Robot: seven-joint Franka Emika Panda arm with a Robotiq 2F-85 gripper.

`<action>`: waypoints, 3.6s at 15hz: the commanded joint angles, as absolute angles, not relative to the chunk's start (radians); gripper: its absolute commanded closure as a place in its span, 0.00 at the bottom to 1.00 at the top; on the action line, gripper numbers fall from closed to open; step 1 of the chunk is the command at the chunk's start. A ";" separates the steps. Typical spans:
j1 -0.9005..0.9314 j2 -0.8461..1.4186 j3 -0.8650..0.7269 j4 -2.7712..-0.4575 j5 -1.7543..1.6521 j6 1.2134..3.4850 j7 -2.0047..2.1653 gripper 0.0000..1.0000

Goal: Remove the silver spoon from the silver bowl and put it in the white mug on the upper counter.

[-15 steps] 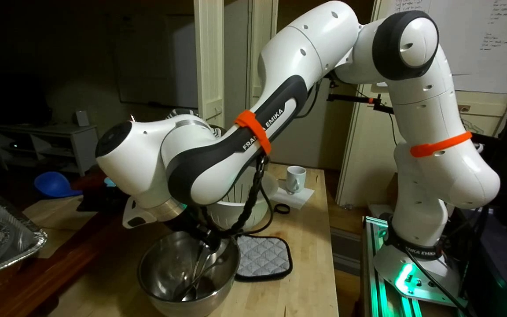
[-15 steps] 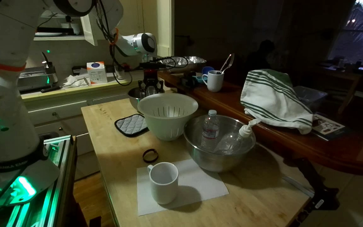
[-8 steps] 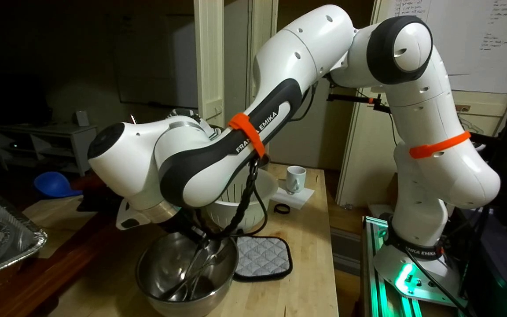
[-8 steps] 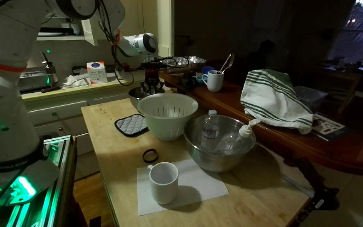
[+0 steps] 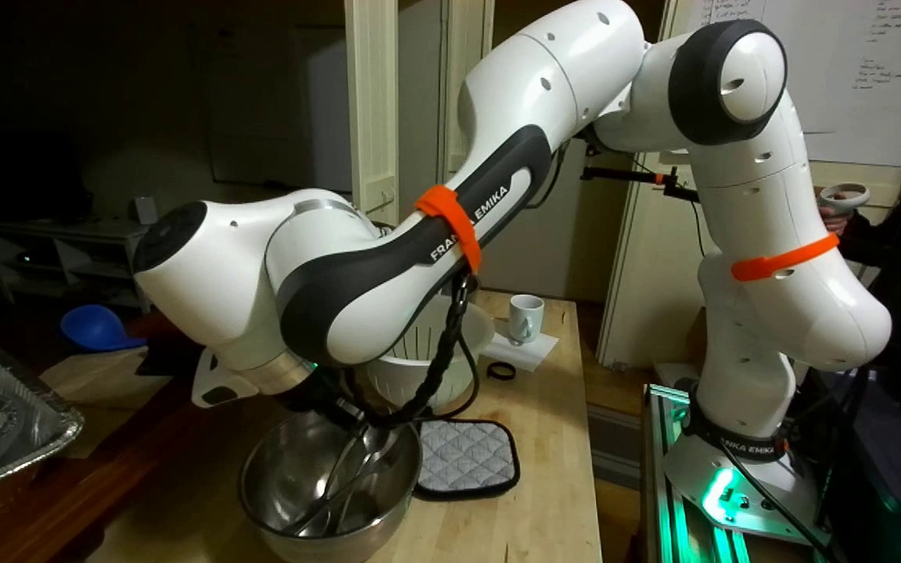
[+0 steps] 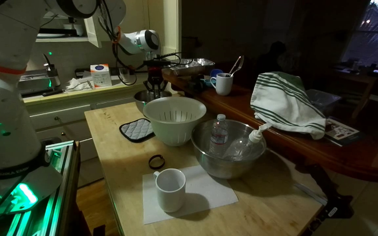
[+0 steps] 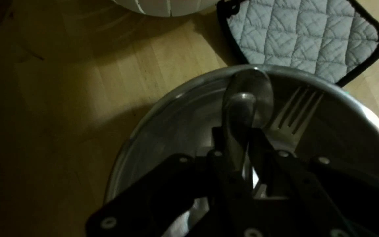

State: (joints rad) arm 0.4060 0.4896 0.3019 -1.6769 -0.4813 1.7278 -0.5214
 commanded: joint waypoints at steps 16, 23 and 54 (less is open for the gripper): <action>0.393 0.131 0.352 -1.746 -0.512 1.479 -0.529 0.94; 0.377 0.102 0.352 -1.720 -0.496 1.481 -0.573 0.77; 0.366 0.471 0.304 -1.277 -0.586 1.082 -0.601 0.00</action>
